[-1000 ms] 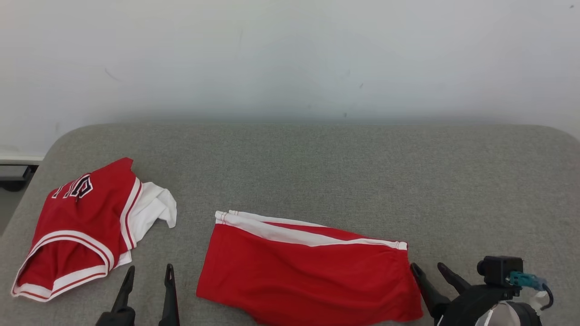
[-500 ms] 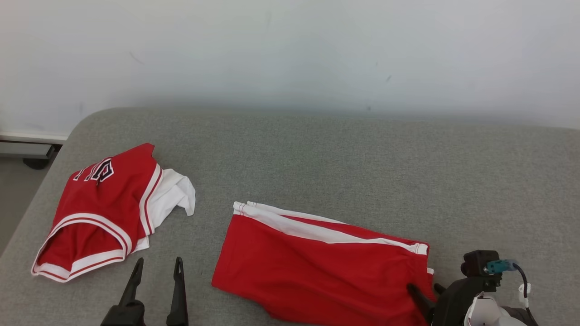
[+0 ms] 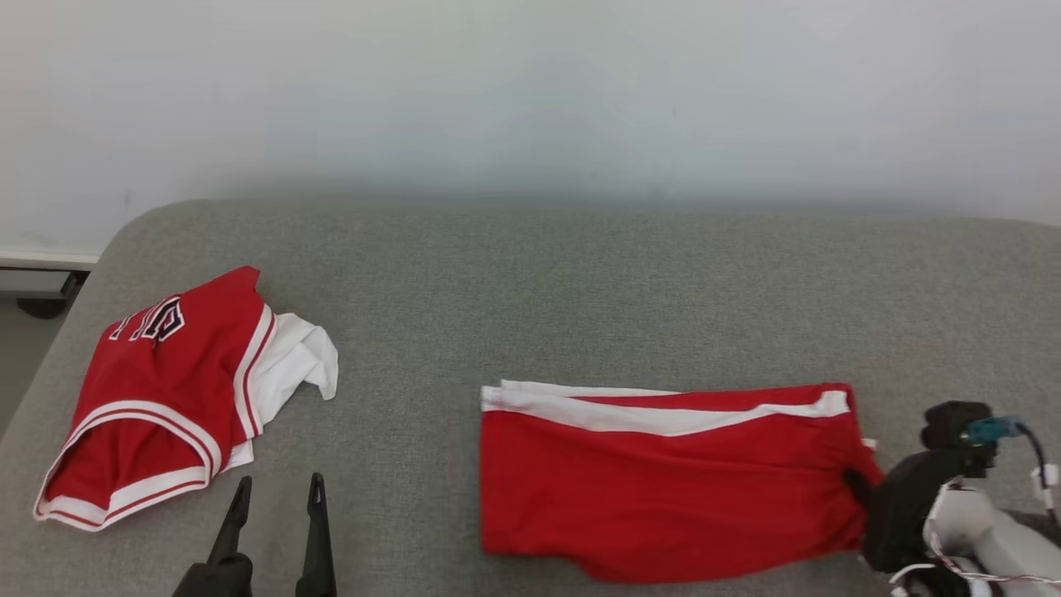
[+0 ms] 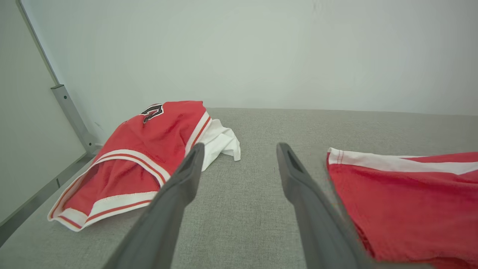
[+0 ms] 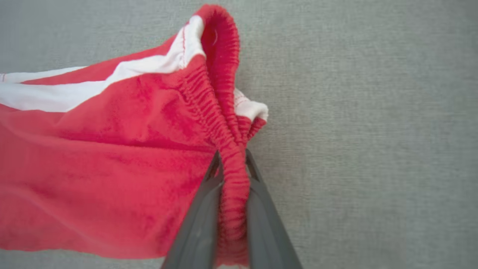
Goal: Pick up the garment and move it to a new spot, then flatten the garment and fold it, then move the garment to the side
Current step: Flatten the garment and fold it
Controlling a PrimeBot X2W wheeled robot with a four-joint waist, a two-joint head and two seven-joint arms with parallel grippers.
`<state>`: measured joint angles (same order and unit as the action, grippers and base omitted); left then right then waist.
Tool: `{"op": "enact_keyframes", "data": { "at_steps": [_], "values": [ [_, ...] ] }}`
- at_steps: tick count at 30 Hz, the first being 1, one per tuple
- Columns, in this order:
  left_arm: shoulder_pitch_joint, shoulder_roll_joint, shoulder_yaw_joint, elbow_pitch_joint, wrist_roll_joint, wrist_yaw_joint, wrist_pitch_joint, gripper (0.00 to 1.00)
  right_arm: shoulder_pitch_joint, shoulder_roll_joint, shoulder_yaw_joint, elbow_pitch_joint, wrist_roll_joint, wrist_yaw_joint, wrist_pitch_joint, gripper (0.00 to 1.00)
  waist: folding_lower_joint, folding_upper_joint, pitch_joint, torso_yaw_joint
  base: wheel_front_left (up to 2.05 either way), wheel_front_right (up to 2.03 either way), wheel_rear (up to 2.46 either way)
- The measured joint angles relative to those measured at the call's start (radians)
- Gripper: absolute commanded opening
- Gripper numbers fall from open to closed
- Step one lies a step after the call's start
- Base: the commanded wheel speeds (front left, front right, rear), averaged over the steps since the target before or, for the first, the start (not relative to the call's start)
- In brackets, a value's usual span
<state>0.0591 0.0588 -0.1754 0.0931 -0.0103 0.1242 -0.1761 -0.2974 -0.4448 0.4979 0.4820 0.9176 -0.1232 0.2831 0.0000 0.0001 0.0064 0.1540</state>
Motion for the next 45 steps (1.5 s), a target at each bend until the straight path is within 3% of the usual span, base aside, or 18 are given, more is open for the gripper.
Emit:
{"op": "enact_keyframes", "data": {
  "at_steps": [5, 9, 13, 14, 18, 27, 45],
  "values": [
    [-0.002, -0.002, -0.005, -0.008, 0.0, 0.0, 0.009, 1.0, -0.006, -0.063, -0.017, 0.001, -0.004, 0.009, 0.017, 0.0, 0.0, 0.0, 0.0, -0.016, 0.0, 0.0, 0.0],
    [-0.002, -0.002, -0.011, -0.008, 0.0, 0.0, 0.017, 1.0, -0.021, -0.072, -0.026, -0.018, 0.021, 0.046, 0.044, 0.0, 0.0, 0.0, -0.001, -0.024, 0.0, 0.0, 0.0],
    [-0.002, -0.002, -0.013, -0.008, 0.0, 0.0, 0.019, 1.0, -0.021, -0.072, -0.039, -0.06, 0.094, 0.103, 0.097, 0.0, 0.0, 0.0, -0.001, -0.025, 0.0, 0.0, 0.0],
    [-0.002, -0.003, -0.012, -0.008, -0.002, 0.0, 0.023, 1.0, -0.021, -0.053, -0.052, -0.105, 0.176, 0.149, 0.146, 0.0, 0.0, 0.0, 0.0, -0.025, 0.0, 0.0, 0.0],
    [-0.002, -0.003, -0.013, -0.007, -0.004, 0.0, 0.026, 1.0, -0.021, -0.019, -0.054, -0.169, 0.275, 0.196, 0.222, 0.0, 0.0, 0.0, -0.001, -0.024, 0.0, 0.0, 0.0],
    [-0.006, -0.006, -0.038, 0.003, -0.011, 0.0, 0.035, 1.0, -0.025, 0.049, -0.053, -0.261, 0.387, 0.19, 0.319, 0.0, 0.0, -0.0001, -0.005, 0.005, 0.0, 0.0, 0.0],
    [-0.03, -0.008, -0.094, 0.019, -0.035, 0.0, 0.04, 1.0, -0.121, 0.137, -0.001, -0.241, 0.365, 0.056, 0.363, 0.0, 0.0, -0.0001, 0.015, 0.095, 0.0, 0.0, 0.0]
  ]
}}
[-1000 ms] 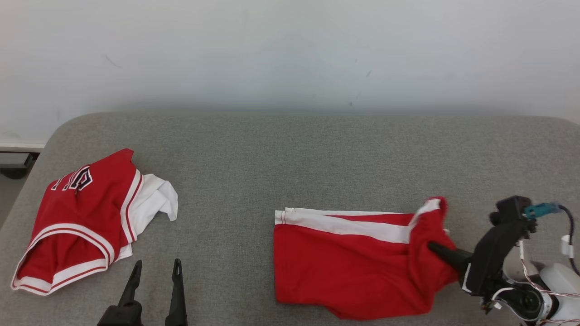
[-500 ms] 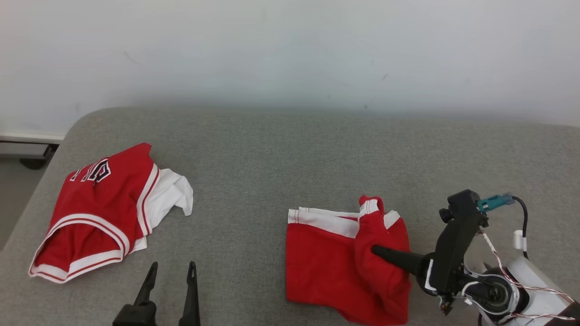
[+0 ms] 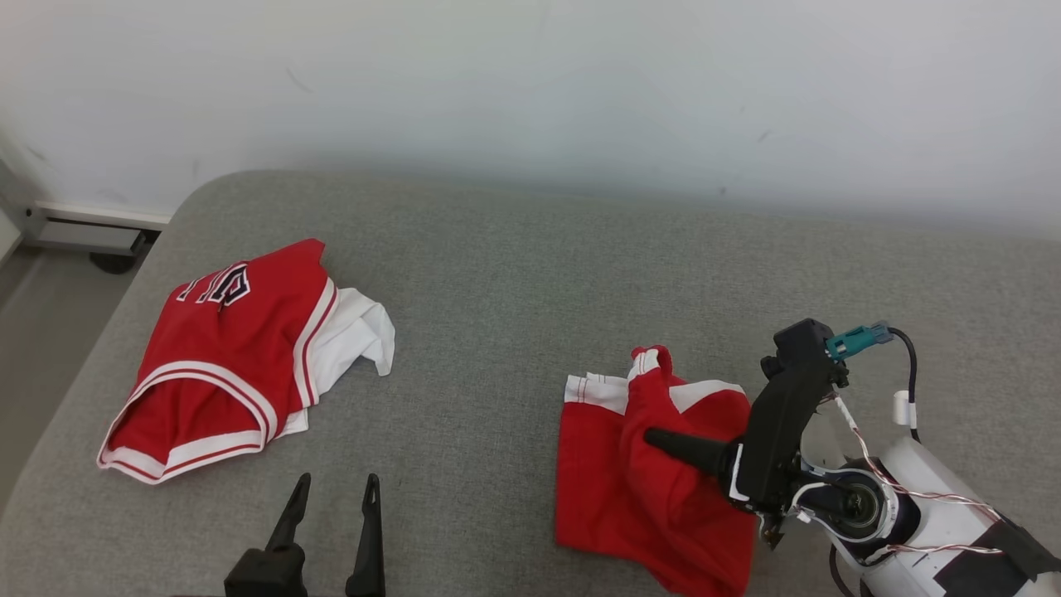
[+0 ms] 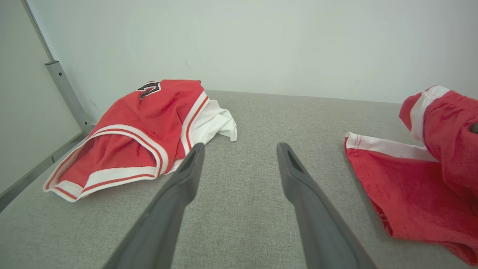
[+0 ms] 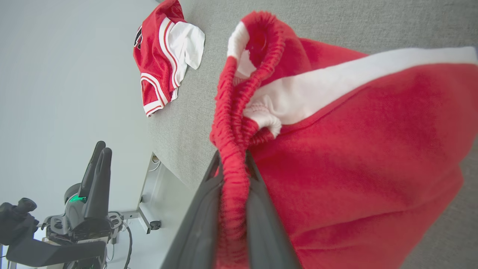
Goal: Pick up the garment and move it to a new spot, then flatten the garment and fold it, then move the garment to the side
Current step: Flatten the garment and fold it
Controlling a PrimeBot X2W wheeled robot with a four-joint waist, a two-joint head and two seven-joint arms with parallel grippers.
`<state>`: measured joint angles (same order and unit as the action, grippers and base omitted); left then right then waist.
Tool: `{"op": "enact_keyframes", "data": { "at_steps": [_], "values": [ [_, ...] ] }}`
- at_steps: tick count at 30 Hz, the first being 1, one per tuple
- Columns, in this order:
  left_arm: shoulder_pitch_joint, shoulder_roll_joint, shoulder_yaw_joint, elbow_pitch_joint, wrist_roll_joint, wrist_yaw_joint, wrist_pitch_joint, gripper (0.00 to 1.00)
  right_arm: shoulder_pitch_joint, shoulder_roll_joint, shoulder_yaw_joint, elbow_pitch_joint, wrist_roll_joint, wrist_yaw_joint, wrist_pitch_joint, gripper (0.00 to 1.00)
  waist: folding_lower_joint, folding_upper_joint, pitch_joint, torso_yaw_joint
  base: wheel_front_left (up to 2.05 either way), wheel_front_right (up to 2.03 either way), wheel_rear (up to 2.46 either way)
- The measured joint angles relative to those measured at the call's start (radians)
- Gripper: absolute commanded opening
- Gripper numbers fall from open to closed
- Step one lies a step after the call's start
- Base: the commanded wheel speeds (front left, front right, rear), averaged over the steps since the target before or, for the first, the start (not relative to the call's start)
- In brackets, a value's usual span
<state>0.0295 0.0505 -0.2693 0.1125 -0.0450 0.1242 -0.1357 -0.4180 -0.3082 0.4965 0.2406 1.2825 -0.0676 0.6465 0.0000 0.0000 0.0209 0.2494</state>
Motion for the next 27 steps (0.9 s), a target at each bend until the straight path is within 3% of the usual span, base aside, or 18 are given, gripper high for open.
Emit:
{"op": "enact_keyframes", "data": {
  "at_steps": [9, 11, 12, 23, 27],
  "values": [
    [-0.038, -0.001, -0.031, 0.01, -0.039, 0.0, 0.0, 1.0, -0.028, 0.031, 0.02, 0.077, -0.036, -0.027, -0.007, 0.0, 0.0, 0.0, 0.019, 0.038, 0.0, 0.0, 0.0],
    [-0.037, -0.001, -0.029, 0.011, -0.042, 0.0, -0.001, 1.0, -0.032, 0.035, 0.022, 0.088, -0.042, -0.03, -0.009, 0.84, 0.0, 0.0001, 0.02, 0.04, 0.0, 0.0, 0.0],
    [-0.037, -0.001, -0.026, 0.016, -0.044, 0.0, -0.001, 1.0, -0.043, 0.039, 0.024, 0.098, -0.048, -0.03, -0.013, 1.0, 0.0, 0.0001, 0.022, 0.042, 0.0, 0.0, 0.0],
    [-0.035, -0.001, -0.003, 0.027, -0.044, 0.0, -0.015, 1.0, -0.045, 0.043, 0.015, 0.103, -0.052, -0.029, -0.036, 1.0, 0.0, 0.0, 0.017, 0.019, 0.0, 0.0, 0.0],
    [-0.035, -0.002, -0.003, 0.029, -0.044, 0.0, -0.016, 1.0, -0.029, -0.009, 0.002, 0.054, -0.081, -0.012, -0.077, 1.0, 0.0, 0.0, 0.011, 0.01, 0.0, 0.0, 0.0]
  ]
}}
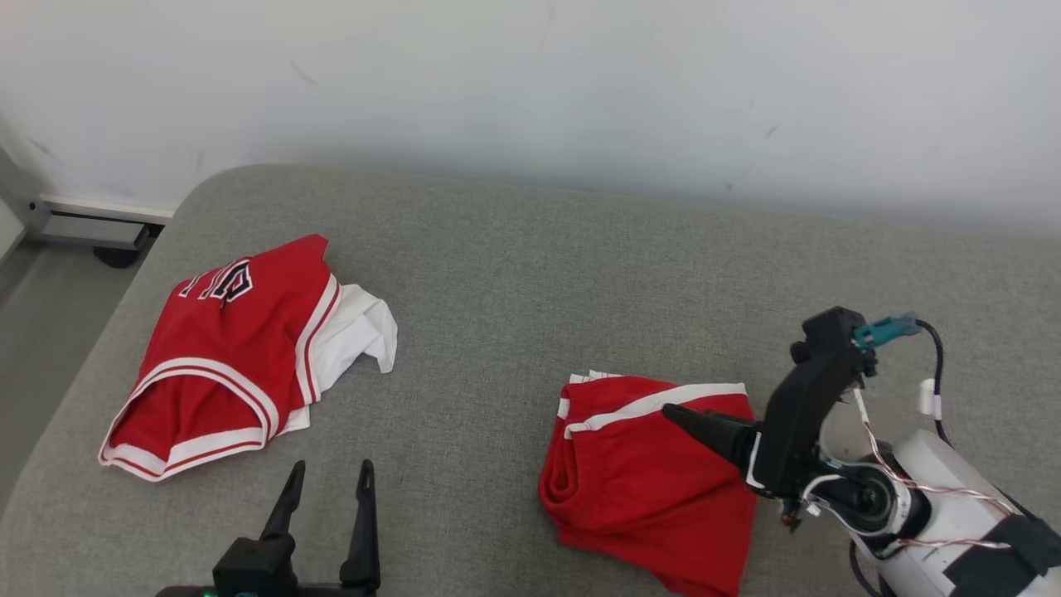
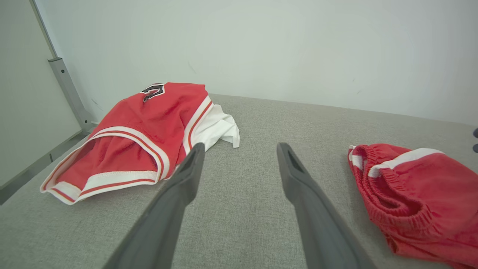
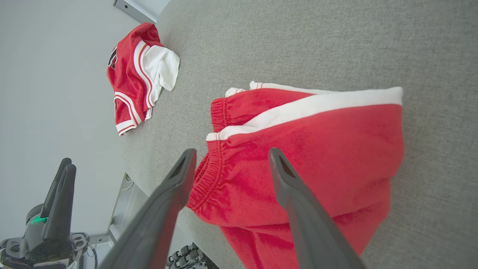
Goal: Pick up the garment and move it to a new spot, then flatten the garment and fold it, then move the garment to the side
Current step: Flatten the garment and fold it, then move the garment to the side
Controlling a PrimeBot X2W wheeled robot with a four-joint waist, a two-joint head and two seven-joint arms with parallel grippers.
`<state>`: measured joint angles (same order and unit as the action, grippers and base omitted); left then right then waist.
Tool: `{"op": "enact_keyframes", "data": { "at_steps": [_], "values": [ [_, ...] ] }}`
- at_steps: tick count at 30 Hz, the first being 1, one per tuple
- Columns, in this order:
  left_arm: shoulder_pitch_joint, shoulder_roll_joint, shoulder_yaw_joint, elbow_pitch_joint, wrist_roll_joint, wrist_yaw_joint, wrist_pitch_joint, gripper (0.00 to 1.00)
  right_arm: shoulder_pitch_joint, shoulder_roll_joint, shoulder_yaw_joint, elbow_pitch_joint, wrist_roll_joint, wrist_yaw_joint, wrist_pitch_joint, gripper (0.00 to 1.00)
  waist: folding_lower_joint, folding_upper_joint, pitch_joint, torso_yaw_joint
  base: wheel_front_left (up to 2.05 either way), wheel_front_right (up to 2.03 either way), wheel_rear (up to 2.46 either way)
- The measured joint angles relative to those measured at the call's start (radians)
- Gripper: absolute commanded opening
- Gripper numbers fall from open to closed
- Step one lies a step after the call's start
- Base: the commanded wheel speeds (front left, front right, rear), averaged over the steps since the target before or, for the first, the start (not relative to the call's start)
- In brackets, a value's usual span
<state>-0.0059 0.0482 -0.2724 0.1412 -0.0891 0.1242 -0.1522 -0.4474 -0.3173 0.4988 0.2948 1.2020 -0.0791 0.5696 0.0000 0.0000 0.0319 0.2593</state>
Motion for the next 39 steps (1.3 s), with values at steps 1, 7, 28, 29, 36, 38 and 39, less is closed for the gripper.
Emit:
{"op": "enact_keyframes", "data": {
  "at_steps": [1, 7, 28, 29, 36, 38, 39],
  "values": [
    [0.002, 0.0, 0.005, -0.001, 0.0, 0.0, -0.006, 1.0, 0.009, -0.012, -0.002, -0.008, -0.008, 0.001, -0.007, 1.0, 0.0, 0.0, -0.002, -0.002, 0.0, 0.0, 0.0],
    [0.037, 0.0, 0.031, -0.004, 0.008, 0.0, -0.009, 1.0, 0.062, -0.087, 0.01, -0.038, -0.078, 0.001, -0.034, 1.0, 0.0, 0.0, -0.011, -0.036, 0.0, 0.0, 0.0],
    [0.015, 0.0, -0.04, -0.017, -0.001, 0.0, -0.008, 1.0, 0.088, -0.051, 0.023, 0.093, -0.085, -0.027, -0.023, 1.0, 0.0, 0.0, 0.012, -0.011, 0.0, 0.0, 0.0],
    [0.014, 0.0, -0.04, -0.017, -0.002, 0.0, -0.008, 1.0, 0.088, -0.047, 0.024, 0.101, -0.085, -0.027, -0.019, 1.0, 0.0, 0.0, 0.015, -0.007, 0.0, 0.0, 0.0],
    [-0.005, 0.0, -0.036, -0.011, -0.009, 0.0, -0.008, 1.0, 0.058, -0.029, 0.029, 0.17, -0.086, -0.028, -0.011, 0.3, 0.0, 0.0, 0.03, 0.01, 0.0, 0.0, 0.0],
    [-0.002, 0.0, -0.023, -0.01, -0.01, 0.0, -0.017, 1.0, 0.043, -0.012, 0.035, 0.186, -0.085, -0.031, -0.006, 0.0, 0.0, 0.0, 0.035, 0.008, 0.0, 0.0, 0.0],
    [-0.002, 0.0, -0.024, -0.009, -0.011, 0.0, -0.017, 1.0, 0.043, -0.007, 0.037, 0.189, -0.085, -0.031, -0.005, 0.0, 0.0, 0.0, 0.036, 0.006, 0.0, 0.0, 0.0]
  ]
}}
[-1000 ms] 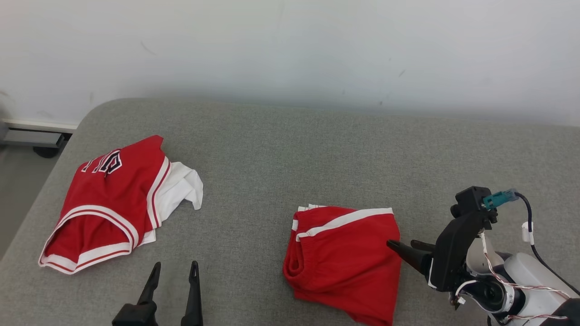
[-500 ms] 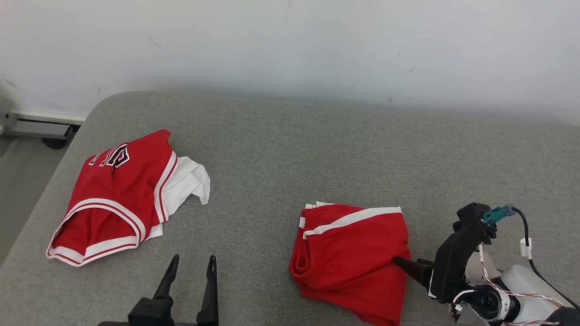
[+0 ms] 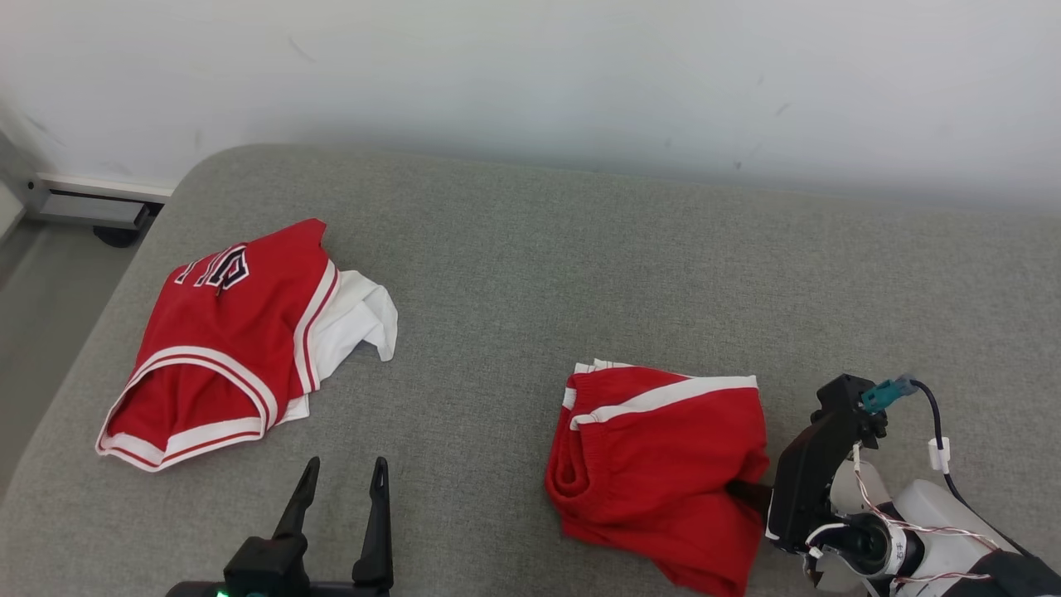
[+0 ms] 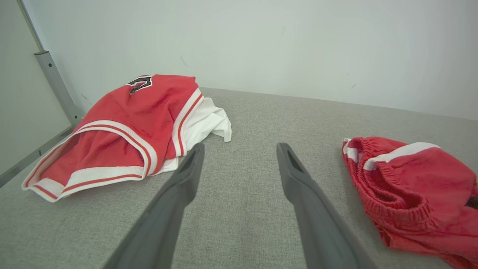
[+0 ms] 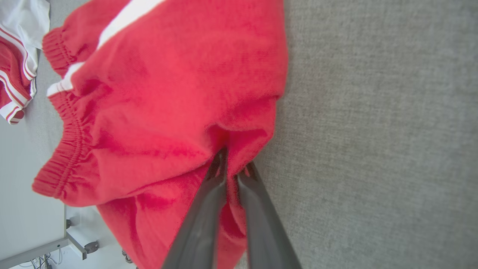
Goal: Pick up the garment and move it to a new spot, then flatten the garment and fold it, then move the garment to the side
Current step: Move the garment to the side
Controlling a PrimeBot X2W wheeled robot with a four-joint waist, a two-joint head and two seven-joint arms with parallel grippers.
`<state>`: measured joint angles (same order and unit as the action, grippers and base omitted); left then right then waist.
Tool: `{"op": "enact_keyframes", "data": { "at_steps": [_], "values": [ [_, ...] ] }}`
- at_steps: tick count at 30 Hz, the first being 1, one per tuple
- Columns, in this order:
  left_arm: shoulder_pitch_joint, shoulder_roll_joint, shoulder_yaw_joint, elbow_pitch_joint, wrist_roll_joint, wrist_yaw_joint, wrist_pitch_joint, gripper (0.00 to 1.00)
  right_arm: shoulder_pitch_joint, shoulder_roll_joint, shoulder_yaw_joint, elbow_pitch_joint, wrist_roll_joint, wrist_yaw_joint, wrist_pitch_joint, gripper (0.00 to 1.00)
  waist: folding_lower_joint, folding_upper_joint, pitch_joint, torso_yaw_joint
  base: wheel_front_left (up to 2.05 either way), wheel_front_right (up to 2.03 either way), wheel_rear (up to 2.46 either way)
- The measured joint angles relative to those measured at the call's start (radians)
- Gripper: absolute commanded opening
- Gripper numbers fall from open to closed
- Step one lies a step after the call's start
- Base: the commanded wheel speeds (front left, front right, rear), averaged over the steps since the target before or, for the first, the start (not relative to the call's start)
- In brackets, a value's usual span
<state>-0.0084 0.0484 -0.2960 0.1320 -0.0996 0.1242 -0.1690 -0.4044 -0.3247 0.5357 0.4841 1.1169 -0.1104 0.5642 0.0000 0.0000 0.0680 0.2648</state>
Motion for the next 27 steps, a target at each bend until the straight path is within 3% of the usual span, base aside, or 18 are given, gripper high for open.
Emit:
{"op": "enact_keyframes", "data": {
  "at_steps": [8, 21, 27],
  "values": [
    [0.0, -0.002, 0.007, 0.008, -0.007, 0.0, -0.008, 1.0, -0.046, -0.012, -0.013, 0.024, 0.001, 0.024, 0.007, 0.0, 0.0, 0.0, 0.0, -0.025, 0.0, 0.0, 0.0],
    [0.004, -0.002, 0.03, 0.007, 0.004, 0.0, -0.009, 1.0, -0.155, -0.14, -0.052, 0.083, -0.019, 0.054, 0.021, 0.0, 0.0, 0.0, -0.008, -0.084, 0.0, 0.0, 0.0],
    [0.005, -0.001, 0.037, -0.014, 0.013, 0.0, -0.009, 1.0, -0.198, -0.169, -0.053, 0.106, -0.029, 0.059, 0.034, 0.0, 0.0, 0.0001, -0.003, -0.116, 0.0, 0.0, 0.0]
  ]
}}
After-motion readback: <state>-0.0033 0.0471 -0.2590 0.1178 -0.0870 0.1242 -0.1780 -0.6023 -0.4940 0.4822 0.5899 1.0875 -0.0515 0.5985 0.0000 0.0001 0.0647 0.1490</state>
